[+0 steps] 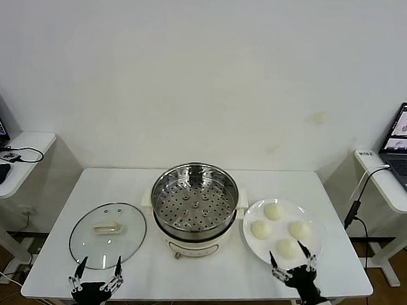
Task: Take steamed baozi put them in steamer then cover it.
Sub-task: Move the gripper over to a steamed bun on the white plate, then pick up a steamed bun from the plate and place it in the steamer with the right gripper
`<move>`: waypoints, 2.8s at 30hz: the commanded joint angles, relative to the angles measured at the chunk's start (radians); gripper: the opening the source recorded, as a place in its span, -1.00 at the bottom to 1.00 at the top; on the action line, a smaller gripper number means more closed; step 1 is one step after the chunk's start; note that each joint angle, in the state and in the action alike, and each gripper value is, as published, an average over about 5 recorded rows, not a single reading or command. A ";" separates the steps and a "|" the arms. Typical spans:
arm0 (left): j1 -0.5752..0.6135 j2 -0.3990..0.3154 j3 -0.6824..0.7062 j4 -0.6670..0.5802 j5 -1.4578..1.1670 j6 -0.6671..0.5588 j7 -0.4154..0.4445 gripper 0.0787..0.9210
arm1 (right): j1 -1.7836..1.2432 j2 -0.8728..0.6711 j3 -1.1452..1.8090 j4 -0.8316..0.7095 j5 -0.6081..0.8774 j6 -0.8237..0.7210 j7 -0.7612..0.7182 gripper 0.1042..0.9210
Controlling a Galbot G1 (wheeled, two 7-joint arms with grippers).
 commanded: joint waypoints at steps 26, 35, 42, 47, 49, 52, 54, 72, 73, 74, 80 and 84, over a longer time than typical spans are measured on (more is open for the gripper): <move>0.003 -0.007 -0.027 0.009 0.146 0.013 0.019 0.77 | 1.461 -0.497 -1.244 -0.680 0.057 -0.143 -0.793 0.76; -0.006 0.004 -0.044 0.014 0.141 0.028 0.018 0.77 | 1.534 -0.377 -1.410 -0.850 0.013 -0.124 -0.828 0.76; -0.015 0.006 -0.049 0.019 0.139 0.032 0.020 0.77 | 1.505 -0.315 -1.407 -0.907 0.006 -0.133 -0.794 0.76; -0.016 0.009 -0.057 0.016 0.141 0.027 0.021 0.77 | 1.498 -0.270 -1.400 -0.954 -0.008 -0.131 -0.772 0.76; -0.016 0.010 -0.061 0.013 0.143 0.025 0.021 0.77 | 1.493 -0.249 -1.391 -0.977 -0.020 -0.126 -0.761 0.76; -0.016 0.011 -0.066 0.012 0.145 0.024 0.021 0.77 | 1.487 -0.223 -1.381 -1.005 -0.031 -0.122 -0.750 0.76; -0.015 0.012 -0.069 0.012 0.145 0.024 0.022 0.77 | 1.484 -0.208 -1.379 -1.021 -0.038 -0.122 -0.746 0.76; -0.014 0.016 -0.080 0.014 0.153 0.019 0.022 0.77 | 1.477 -0.159 -1.372 -1.050 -0.057 -0.130 -0.744 0.55; -0.014 0.016 -0.080 0.014 0.153 0.019 0.022 0.77 | 1.477 -0.162 -1.373 -1.047 -0.057 -0.131 -0.745 0.52; -0.014 0.015 -0.079 0.014 0.153 0.019 0.022 0.77 | 1.477 -0.165 -1.374 -1.044 -0.057 -0.131 -0.747 0.47; -0.015 0.014 -0.078 0.012 0.152 0.018 0.021 0.77 | 1.482 -0.194 -1.380 -1.018 -0.050 -0.130 -0.751 0.30; -0.013 0.014 -0.076 0.011 0.153 0.015 0.021 0.77 | 1.502 -0.229 -1.396 -0.967 -0.021 -0.134 -0.758 0.28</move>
